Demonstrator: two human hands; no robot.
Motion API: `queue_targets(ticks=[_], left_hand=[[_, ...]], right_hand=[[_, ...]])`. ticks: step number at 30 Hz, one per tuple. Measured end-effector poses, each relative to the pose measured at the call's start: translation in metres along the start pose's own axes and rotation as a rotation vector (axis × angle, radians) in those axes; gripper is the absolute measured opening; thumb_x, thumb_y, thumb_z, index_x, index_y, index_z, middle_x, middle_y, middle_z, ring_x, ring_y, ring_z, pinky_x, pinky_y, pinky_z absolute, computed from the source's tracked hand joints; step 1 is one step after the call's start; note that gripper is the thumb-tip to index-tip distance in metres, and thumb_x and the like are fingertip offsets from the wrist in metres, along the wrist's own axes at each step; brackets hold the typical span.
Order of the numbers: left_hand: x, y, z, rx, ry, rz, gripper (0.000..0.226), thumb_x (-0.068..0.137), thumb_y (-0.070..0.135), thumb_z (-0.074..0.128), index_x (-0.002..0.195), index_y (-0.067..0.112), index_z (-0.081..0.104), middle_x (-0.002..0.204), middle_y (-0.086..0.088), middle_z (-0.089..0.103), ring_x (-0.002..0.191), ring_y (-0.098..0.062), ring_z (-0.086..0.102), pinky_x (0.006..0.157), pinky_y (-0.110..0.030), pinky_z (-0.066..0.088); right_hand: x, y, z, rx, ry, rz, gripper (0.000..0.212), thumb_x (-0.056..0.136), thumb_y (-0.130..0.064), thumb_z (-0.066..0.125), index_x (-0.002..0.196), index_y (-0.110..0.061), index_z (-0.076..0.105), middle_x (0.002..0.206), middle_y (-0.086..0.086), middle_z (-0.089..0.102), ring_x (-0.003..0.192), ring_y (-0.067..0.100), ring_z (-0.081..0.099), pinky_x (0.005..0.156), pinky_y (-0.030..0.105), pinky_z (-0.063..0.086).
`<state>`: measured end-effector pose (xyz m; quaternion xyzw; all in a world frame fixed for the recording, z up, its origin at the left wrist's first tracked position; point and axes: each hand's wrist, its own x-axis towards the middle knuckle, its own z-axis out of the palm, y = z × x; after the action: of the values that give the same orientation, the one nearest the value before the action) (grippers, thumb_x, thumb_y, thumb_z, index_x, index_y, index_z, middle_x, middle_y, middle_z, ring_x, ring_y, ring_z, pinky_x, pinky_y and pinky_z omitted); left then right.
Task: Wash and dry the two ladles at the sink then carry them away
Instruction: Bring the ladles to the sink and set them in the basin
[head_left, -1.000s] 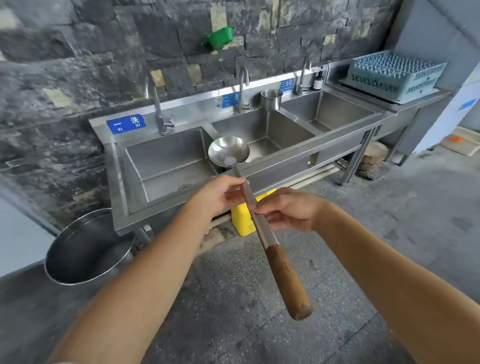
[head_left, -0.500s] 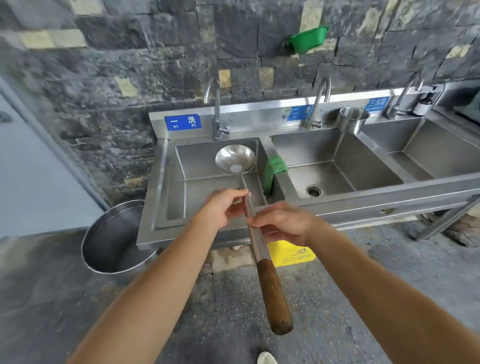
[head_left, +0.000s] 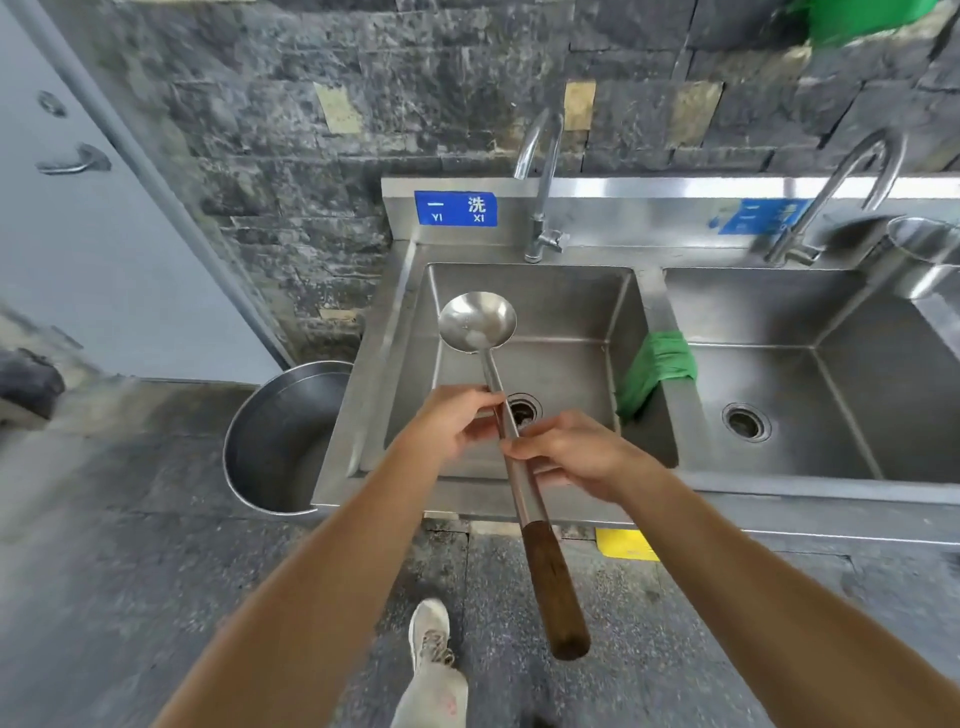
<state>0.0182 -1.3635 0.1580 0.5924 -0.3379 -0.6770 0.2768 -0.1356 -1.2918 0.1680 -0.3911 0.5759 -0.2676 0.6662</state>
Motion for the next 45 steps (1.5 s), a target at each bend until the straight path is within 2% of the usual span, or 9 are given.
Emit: queue_targets(ticks=[7, 10, 14, 17, 23, 28, 32, 38, 45], left_hand=[[0.117, 0.025, -0.052, 0.139, 0.017, -0.046, 0.004, 0.086, 0.001, 0.071, 0.085, 0.005, 0.071, 0.074, -0.007, 0.071, 0.059, -0.014, 0.069, 0.059, -0.029, 0.059], [0.170, 0.032, -0.070, 0.220, 0.024, -0.075, 0.009, 0.083, -0.001, 0.072, 0.093, -0.002, 0.072, 0.076, -0.010, 0.072, 0.058, -0.015, 0.070, 0.058, -0.028, 0.060], [0.228, 0.035, -0.083, 0.282, 0.007, -0.094, 0.018, 0.079, -0.006, 0.074, 0.097, -0.008, 0.072, 0.092, -0.022, 0.074, 0.074, -0.028, 0.073, 0.070, -0.035, 0.063], [0.274, 0.029, -0.089, 0.347, -0.008, -0.099, 0.015, 0.077, -0.008, 0.072, 0.092, -0.006, 0.073, 0.092, -0.023, 0.074, 0.080, -0.031, 0.074, 0.074, -0.040, 0.063], [0.344, 0.005, -0.098, 0.573, 0.032, -0.097, 0.011, 0.073, -0.004, 0.068, 0.074, 0.005, 0.073, 0.073, -0.014, 0.073, 0.071, -0.026, 0.071, 0.071, -0.041, 0.062], [0.384, -0.015, -0.103, 0.619, 0.097, -0.106, 0.011, 0.074, -0.002, 0.064, 0.075, 0.006, 0.071, 0.073, -0.010, 0.073, 0.072, -0.025, 0.069, 0.072, -0.037, 0.059], [0.405, -0.032, -0.104, 0.664, 0.126, -0.122, 0.012, 0.073, 0.000, 0.066, 0.082, 0.007, 0.072, 0.077, -0.010, 0.073, 0.077, -0.024, 0.071, 0.070, -0.032, 0.058], [0.422, -0.053, -0.101, 0.728, 0.152, -0.124, 0.010, 0.067, -0.002, 0.058, 0.070, 0.005, 0.064, 0.069, -0.014, 0.067, 0.075, -0.030, 0.069, 0.056, -0.026, 0.045], [0.428, -0.064, -0.096, 0.839, 0.194, -0.131, 0.011, 0.071, 0.001, 0.056, 0.073, 0.011, 0.053, 0.089, -0.018, 0.069, 0.089, -0.038, 0.065, 0.059, -0.028, 0.039]], right_hand=[[0.127, -0.013, 0.019, 0.045, 0.056, 0.068, 0.022, 0.092, -0.008, 0.074, 0.107, 0.009, 0.072, 0.088, 0.012, 0.075, 0.086, 0.027, 0.074, 0.084, 0.036, 0.062], [0.181, -0.013, 0.028, 0.061, 0.128, 0.133, 0.029, 0.091, -0.009, 0.076, 0.112, 0.011, 0.071, 0.089, 0.013, 0.075, 0.080, 0.021, 0.073, 0.075, 0.031, 0.062], [0.239, -0.012, 0.028, 0.027, 0.159, 0.172, 0.025, 0.092, -0.012, 0.076, 0.108, 0.007, 0.074, 0.091, 0.006, 0.080, 0.083, 0.014, 0.076, 0.087, 0.035, 0.062], [0.282, -0.007, 0.025, 0.075, 0.193, 0.216, 0.021, 0.091, -0.014, 0.077, 0.107, -0.001, 0.077, 0.104, 0.014, 0.079, 0.098, 0.024, 0.075, 0.074, 0.025, 0.060], [0.350, 0.020, 0.026, 0.099, 0.200, 0.257, 0.015, 0.091, -0.011, 0.077, 0.106, -0.008, 0.079, 0.100, 0.016, 0.079, 0.083, 0.015, 0.073, 0.064, 0.019, 0.057], [0.396, 0.044, 0.022, 0.113, 0.175, 0.275, 0.012, 0.090, -0.008, 0.077, 0.101, -0.013, 0.080, 0.088, 0.007, 0.076, 0.076, 0.013, 0.072, 0.072, 0.025, 0.059], [0.420, 0.064, 0.020, 0.091, 0.152, 0.295, 0.013, 0.090, -0.010, 0.077, 0.103, -0.008, 0.079, 0.103, 0.017, 0.079, 0.092, 0.023, 0.076, 0.079, 0.031, 0.063], [0.442, 0.087, 0.018, 0.021, 0.117, 0.344, 0.019, 0.093, -0.008, 0.073, 0.110, 0.000, 0.076, 0.107, 0.020, 0.077, 0.079, 0.011, 0.073, 0.062, 0.016, 0.057], [0.455, 0.107, 0.019, -0.048, 0.103, 0.345, 0.019, 0.095, -0.009, 0.071, 0.110, 0.002, 0.074, 0.095, 0.013, 0.074, 0.076, 0.006, 0.068, 0.058, 0.015, 0.053]])
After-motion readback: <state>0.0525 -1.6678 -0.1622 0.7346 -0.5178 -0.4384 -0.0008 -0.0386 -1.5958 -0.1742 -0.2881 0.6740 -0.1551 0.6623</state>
